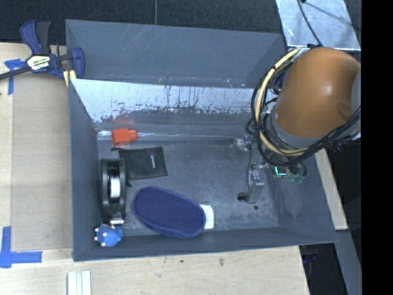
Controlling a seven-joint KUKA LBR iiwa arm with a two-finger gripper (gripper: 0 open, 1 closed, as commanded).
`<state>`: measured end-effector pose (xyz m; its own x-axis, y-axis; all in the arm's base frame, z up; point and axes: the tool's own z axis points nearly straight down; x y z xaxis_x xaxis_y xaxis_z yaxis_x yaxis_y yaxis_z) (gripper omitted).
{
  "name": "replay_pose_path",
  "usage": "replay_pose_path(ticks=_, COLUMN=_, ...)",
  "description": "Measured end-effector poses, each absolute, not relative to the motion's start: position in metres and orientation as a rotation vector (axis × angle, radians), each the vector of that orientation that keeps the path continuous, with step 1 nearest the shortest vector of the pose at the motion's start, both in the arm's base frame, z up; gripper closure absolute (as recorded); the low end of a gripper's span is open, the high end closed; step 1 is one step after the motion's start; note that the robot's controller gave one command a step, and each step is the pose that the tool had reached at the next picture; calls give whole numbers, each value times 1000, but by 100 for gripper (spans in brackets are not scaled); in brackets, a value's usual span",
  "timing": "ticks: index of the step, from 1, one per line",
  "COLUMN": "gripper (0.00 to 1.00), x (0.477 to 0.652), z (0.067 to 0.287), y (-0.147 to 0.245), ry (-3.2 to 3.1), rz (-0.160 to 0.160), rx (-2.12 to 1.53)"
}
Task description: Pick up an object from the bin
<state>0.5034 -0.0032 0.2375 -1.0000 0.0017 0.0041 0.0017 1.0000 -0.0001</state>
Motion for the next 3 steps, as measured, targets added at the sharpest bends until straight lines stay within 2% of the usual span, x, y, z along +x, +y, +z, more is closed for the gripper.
replay_pose_path(ticks=1, gripper=0, x=502, z=68, y=41, ry=-3137, rz=0, rx=108)
replay_pose_path(ticks=2, gripper=0, x=483, z=100, y=32, ry=-3028, rz=0, rx=834)
replay_pose_path(ticks=3, gripper=0, x=531, z=100, y=40, ry=-2957, rz=1, rx=1077)
